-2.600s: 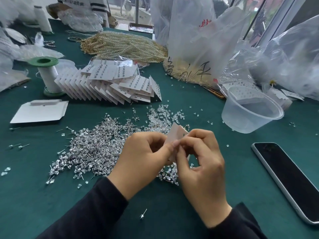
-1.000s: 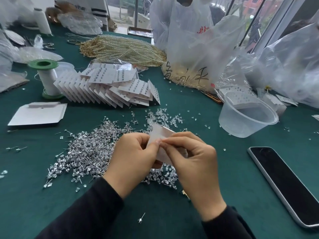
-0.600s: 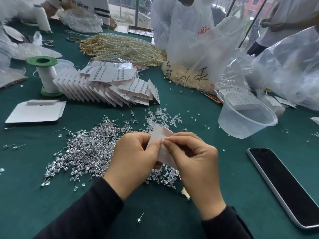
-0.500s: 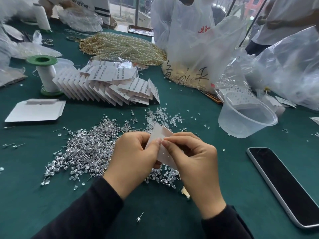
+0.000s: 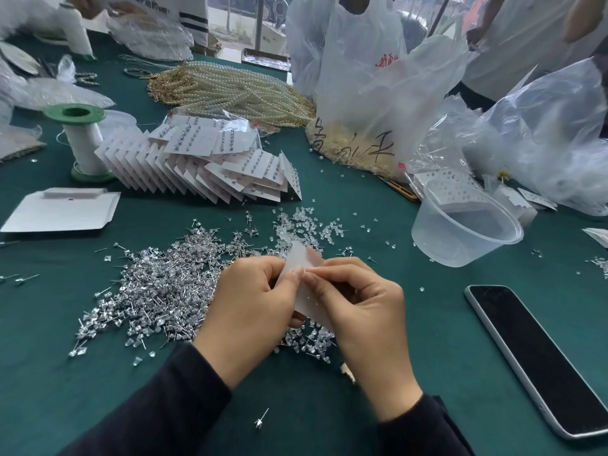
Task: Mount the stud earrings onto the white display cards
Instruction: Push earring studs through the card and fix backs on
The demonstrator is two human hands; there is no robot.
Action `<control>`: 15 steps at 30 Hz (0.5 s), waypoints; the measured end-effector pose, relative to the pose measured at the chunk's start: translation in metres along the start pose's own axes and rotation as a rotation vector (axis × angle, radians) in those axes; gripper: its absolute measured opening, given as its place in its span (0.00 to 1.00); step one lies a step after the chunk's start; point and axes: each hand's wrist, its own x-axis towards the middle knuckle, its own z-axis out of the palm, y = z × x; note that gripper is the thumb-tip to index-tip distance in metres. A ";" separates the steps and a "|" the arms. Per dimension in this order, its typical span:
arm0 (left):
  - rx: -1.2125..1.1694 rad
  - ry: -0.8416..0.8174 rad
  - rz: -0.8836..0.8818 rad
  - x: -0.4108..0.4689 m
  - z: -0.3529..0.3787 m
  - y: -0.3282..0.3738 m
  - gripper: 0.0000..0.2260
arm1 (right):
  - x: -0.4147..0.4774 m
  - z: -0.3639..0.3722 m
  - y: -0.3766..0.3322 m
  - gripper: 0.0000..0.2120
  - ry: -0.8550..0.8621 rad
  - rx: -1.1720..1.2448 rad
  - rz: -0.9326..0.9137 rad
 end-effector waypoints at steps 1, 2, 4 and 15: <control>-0.004 -0.001 -0.002 0.000 0.000 0.000 0.13 | 0.000 -0.001 0.000 0.06 -0.006 -0.001 0.001; -0.006 -0.001 -0.001 0.000 0.000 -0.001 0.13 | 0.001 -0.001 0.001 0.07 -0.014 0.000 0.005; -0.002 0.000 0.008 0.000 0.000 -0.002 0.13 | 0.001 -0.002 0.002 0.08 -0.038 -0.004 0.022; 0.110 0.032 0.067 0.002 -0.002 -0.001 0.14 | -0.004 -0.003 -0.001 0.02 -0.039 -0.189 -0.069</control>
